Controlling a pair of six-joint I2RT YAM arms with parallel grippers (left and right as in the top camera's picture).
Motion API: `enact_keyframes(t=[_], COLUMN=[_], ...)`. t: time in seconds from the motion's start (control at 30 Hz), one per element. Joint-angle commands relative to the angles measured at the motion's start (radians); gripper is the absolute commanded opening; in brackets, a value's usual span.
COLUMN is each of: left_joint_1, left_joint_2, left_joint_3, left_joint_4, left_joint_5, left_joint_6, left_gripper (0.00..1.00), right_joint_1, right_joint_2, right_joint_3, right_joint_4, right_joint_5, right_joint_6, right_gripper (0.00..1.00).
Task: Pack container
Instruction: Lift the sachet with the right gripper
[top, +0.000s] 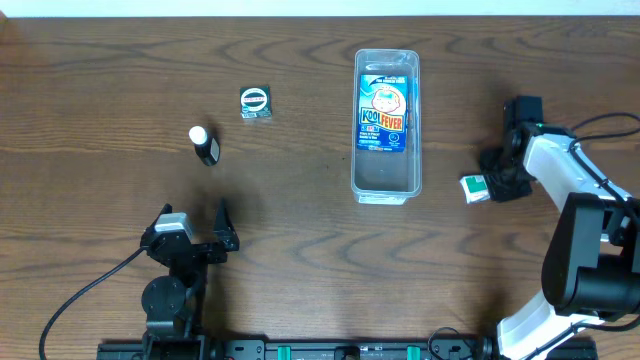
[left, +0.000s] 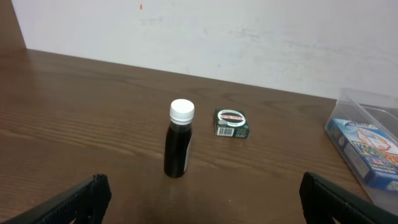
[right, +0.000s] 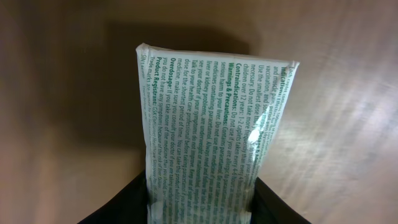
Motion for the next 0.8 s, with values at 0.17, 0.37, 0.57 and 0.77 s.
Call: enact_keyframes(t=[0.17,0.37,0.57,0.77], left_joint_1=[-0.003,-0.003,-0.003,-0.003], left_joint_2=[-0.006,-0.006,-0.006,-0.006], left_joint_3=[-0.019,-0.019,-0.019,-0.019], left_joint_4=[-0.038,-0.038,-0.038,-0.038], left_joint_5=[-0.026,-0.026,-0.026,-0.026], left_joint_6=[0.006,0.006,0.006,0.006], left_gripper=[0.98,0.98,0.98,0.98], right_joint_1=[0.041,0.137,0.270,0.262], right_joint_2=[-0.161,-0.248,-0.256,-0.211], right_joint_3=[0.170,0.290,0.345,0.344], right_joint_4=[0.000,0.004,0.014,-0.038], right_joint_5=[-0.102,-0.179,-0.092,0.046], right_joint_6=[-0.326,-0.425,-0.424,-0.294], right_gripper=[0.49,0.56,0.61,0.68])
